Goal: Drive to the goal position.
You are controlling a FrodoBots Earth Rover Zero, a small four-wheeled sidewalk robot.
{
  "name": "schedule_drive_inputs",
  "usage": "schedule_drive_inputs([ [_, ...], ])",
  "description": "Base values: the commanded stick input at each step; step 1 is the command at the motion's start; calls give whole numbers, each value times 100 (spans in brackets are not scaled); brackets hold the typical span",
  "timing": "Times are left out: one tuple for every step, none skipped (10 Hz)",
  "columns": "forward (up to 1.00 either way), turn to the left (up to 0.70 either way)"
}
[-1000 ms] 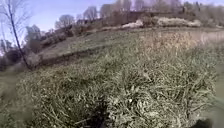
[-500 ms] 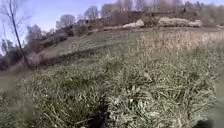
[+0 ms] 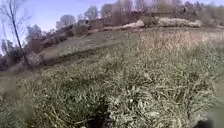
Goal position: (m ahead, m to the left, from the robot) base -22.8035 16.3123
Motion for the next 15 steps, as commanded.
schedule_drive_inputs([
  [-45, 0],
  [-45, 0],
  [-45, 0],
  [-45, 0],
  [-45, 0],
  [-45, 0],
  [-45, 0],
  [-45, 0],
  [-45, 0],
  [-45, 0],
  [-45, 0],
  [-45, 0],
  [-45, 0],
  [-45, 0],
  [-45, 0],
])
